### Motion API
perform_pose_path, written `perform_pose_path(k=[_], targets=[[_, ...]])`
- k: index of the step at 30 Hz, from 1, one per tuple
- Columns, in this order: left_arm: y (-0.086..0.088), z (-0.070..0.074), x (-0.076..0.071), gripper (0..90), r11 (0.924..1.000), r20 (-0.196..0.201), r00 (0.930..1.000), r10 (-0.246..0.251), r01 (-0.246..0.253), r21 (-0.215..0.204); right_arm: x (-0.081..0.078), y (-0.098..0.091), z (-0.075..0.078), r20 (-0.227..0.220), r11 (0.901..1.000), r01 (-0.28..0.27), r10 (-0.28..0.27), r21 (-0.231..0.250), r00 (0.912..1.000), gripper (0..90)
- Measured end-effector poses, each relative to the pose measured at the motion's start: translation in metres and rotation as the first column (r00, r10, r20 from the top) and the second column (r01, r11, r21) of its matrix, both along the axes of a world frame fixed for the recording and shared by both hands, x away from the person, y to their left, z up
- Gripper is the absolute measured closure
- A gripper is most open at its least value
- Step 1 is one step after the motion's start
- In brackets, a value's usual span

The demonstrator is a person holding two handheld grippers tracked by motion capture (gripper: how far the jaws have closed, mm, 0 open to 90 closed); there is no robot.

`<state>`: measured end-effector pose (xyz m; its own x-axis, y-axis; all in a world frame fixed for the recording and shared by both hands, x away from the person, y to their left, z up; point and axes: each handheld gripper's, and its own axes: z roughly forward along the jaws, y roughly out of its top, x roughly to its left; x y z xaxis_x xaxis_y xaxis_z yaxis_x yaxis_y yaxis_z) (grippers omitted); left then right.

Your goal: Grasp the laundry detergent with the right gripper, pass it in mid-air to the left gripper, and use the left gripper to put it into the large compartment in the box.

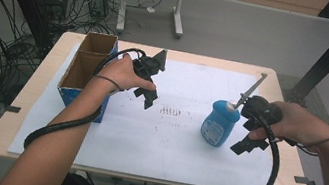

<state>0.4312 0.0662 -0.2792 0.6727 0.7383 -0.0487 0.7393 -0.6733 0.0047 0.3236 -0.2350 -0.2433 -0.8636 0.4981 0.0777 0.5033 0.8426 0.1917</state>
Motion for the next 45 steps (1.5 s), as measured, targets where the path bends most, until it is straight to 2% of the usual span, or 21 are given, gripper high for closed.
perform_pose_path(k=[5, 7, 13, 21, 27, 30, 34, 36, 40, 42, 45], targets=[[0.003, -0.003, -0.002, 7.2, 0.9999, -0.004, 0.9999, 0.013, -0.013, -0.005, 0.000, -0.003, -0.004, 0.009, 0.9996, 0.017, -0.017, -0.021, 0.9998, 9.1], [0.004, -0.003, -0.004, 7.2, 0.9997, 0.000, 0.9999, 0.015, -0.015, -0.021, 0.000, -0.005, -0.008, 0.008, 0.9996, 0.025, -0.025, -0.011, 0.9997, 9.1], [0.004, -0.001, -0.012, 7.2, 0.9995, 0.009, 0.9999, 0.011, -0.010, -0.030, 0.001, -0.013, -0.013, 0.006, 0.9994, 0.035, -0.035, 0.009, 0.9994, 9.0], [0.005, -0.003, -0.019, 7.3, 0.9994, 0.019, 0.9997, 0.017, -0.016, -0.030, 0.003, -0.024, -0.024, 0.009, 0.9977, 0.060, -0.061, 0.032, 0.9981, 7.2], [0.005, -0.007, -0.024, 7.2, 0.9998, 0.022, 0.9996, 0.018, -0.018, -0.010, 0.003, -0.030, -0.031, 0.005, 0.9963, 0.079, -0.079, 0.035, 0.9969, 6.4], [0.005, -0.009, -0.027, 7.2, 0.9994, 0.018, 0.9997, 0.016, -0.016, -0.029, 0.003, -0.034, -0.035, 0.009, 0.9954, 0.089, -0.089, 0.035, 0.9960, 5.2], [0.005, -0.013, -0.032, 7.2, 0.9995, 0.020, 0.9997, 0.013, -0.013, -0.028, 0.003, -0.038, -0.040, 0.009, 0.9929, 0.112, -0.112, 0.040, 0.9936, 4.9], [0.005, -0.016, -0.034, 7.2, 0.9998, 0.027, 0.9995, 0.016, -0.016, -0.012, 0.003, -0.040, -0.043, 0.011, 0.9920, 0.120, -0.121, 0.039, 0.9926, 4.9], [0.006, -0.021, -0.038, 7.1, 0.9995, 0.022, 0.9995, 0.020, -0.020, -0.023, 0.004, -0.042, -0.049, 0.008, 0.9902, 0.133, -0.134, 0.040, 0.9910, 4.9], [0.006, -0.022, -0.040, 7.2, 0.9995, 0.018, 0.9997, 0.017, -0.017, -0.027, 0.005, -0.043, -0.050, 0.015, 0.9921, 0.118, -0.118, 0.044, 0.9929, 4.9], [0.006, -0.025, -0.044, 7.2, 0.9992, 0.018, 0.9996, 0.021, -0.020, -0.035, 0.005, -0.045, -0.052, 0.012, 0.9871, 0.150, -0.151, 0.057, 0.9885, 4.9]])
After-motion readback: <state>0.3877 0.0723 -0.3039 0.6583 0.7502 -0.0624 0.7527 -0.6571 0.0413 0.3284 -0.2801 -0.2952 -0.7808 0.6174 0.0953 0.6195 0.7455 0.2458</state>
